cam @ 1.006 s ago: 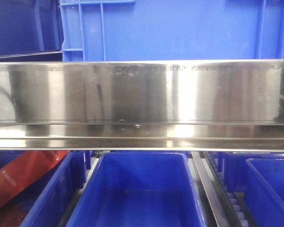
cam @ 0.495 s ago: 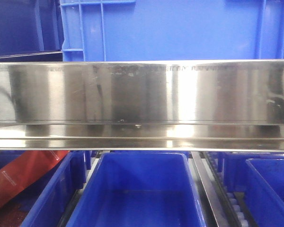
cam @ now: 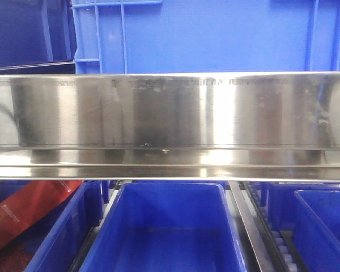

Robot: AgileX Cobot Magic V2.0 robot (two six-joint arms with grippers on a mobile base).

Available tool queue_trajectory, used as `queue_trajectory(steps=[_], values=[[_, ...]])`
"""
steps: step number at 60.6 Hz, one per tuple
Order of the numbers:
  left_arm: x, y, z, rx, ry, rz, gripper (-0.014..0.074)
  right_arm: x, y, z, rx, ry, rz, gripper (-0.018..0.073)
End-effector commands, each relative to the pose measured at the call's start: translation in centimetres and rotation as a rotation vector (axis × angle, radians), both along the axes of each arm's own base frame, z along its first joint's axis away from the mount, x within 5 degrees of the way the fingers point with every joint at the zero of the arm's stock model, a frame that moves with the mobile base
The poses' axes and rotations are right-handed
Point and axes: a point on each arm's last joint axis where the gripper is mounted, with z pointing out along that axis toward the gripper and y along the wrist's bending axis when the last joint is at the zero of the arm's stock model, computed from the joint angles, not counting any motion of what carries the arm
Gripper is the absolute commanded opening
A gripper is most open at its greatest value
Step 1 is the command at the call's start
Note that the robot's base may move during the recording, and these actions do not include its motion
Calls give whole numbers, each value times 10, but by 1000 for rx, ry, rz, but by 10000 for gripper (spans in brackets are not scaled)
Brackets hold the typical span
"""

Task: Place cylindrical capacitor in blue bin on shelf
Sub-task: 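Lower the right gripper into the same bin and release the capacitor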

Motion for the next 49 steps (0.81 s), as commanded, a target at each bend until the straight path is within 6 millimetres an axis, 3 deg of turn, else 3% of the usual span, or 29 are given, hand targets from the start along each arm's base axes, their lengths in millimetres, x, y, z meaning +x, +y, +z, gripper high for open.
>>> queue_trajectory(steps=[1, 49], values=[[0, 1, 1, -3, -15, 3, -111, -5, -2, -4, 13, -64, -17, -123], [0, 0, 0, -6, -10, -1, -111, -8, -3, -5, 15, -74, -17, -123]])
